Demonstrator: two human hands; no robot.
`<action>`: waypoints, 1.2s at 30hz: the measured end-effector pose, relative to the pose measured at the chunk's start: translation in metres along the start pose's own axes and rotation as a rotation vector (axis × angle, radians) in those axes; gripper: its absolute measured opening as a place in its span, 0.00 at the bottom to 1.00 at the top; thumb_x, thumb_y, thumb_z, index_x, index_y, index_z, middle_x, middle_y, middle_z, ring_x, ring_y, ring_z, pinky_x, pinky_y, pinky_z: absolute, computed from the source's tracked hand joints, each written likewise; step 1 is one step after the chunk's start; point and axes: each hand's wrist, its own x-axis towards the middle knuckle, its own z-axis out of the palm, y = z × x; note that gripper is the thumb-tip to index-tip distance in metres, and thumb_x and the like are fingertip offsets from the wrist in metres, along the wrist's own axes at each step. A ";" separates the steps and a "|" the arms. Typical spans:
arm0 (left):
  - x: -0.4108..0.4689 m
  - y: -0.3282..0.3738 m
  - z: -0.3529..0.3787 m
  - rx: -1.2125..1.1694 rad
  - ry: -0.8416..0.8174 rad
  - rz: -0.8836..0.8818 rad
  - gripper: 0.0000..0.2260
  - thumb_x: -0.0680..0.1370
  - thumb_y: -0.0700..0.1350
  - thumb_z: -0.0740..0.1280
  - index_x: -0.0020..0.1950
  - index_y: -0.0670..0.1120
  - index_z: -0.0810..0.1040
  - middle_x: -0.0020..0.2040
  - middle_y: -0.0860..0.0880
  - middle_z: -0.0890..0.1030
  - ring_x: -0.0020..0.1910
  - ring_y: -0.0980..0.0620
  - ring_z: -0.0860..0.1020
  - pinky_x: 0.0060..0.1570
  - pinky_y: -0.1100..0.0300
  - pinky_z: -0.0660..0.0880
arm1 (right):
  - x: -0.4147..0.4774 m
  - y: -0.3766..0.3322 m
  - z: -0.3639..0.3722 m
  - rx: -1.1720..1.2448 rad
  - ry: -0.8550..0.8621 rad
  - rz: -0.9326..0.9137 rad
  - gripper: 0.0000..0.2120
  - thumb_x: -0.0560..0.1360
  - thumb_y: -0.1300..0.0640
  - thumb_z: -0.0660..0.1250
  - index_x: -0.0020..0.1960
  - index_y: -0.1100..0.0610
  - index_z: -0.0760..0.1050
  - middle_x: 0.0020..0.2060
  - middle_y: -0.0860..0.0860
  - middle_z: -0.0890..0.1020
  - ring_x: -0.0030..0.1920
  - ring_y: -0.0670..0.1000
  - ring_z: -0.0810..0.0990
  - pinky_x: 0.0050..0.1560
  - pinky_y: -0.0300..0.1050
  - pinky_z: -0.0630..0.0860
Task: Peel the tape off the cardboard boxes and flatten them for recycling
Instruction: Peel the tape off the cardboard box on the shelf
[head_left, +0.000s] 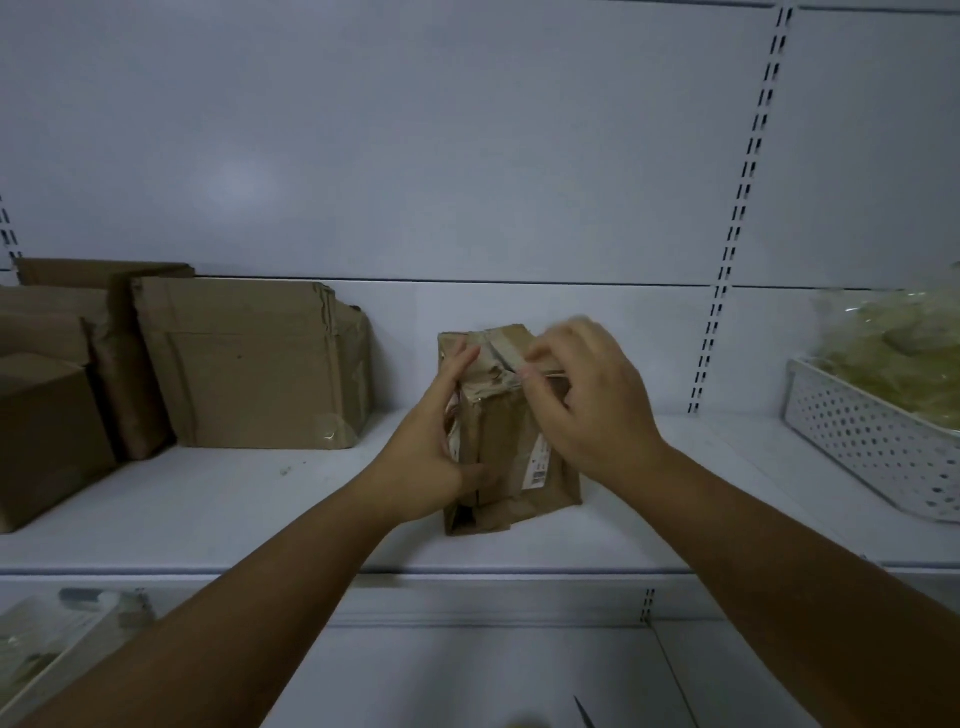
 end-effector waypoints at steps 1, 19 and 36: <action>-0.002 0.001 0.002 -0.055 0.037 -0.003 0.45 0.66 0.32 0.74 0.71 0.59 0.55 0.67 0.70 0.59 0.60 0.80 0.62 0.53 0.79 0.67 | 0.007 0.003 0.003 0.004 -0.068 0.012 0.11 0.76 0.53 0.59 0.51 0.57 0.77 0.48 0.52 0.79 0.49 0.51 0.74 0.49 0.47 0.70; -0.007 -0.005 -0.015 -0.478 0.201 -0.361 0.02 0.72 0.34 0.68 0.42 0.39 0.79 0.36 0.47 0.82 0.37 0.53 0.79 0.38 0.65 0.77 | 0.021 0.026 0.015 0.113 -0.510 0.133 0.25 0.74 0.35 0.50 0.59 0.46 0.77 0.57 0.46 0.79 0.55 0.43 0.71 0.44 0.36 0.64; 0.059 0.077 -0.024 0.089 0.038 -0.021 0.07 0.75 0.39 0.67 0.38 0.48 0.75 0.36 0.50 0.77 0.36 0.54 0.75 0.41 0.60 0.75 | 0.022 0.000 0.013 -0.144 -0.654 0.141 0.39 0.60 0.23 0.54 0.62 0.46 0.71 0.59 0.47 0.77 0.60 0.49 0.74 0.69 0.51 0.64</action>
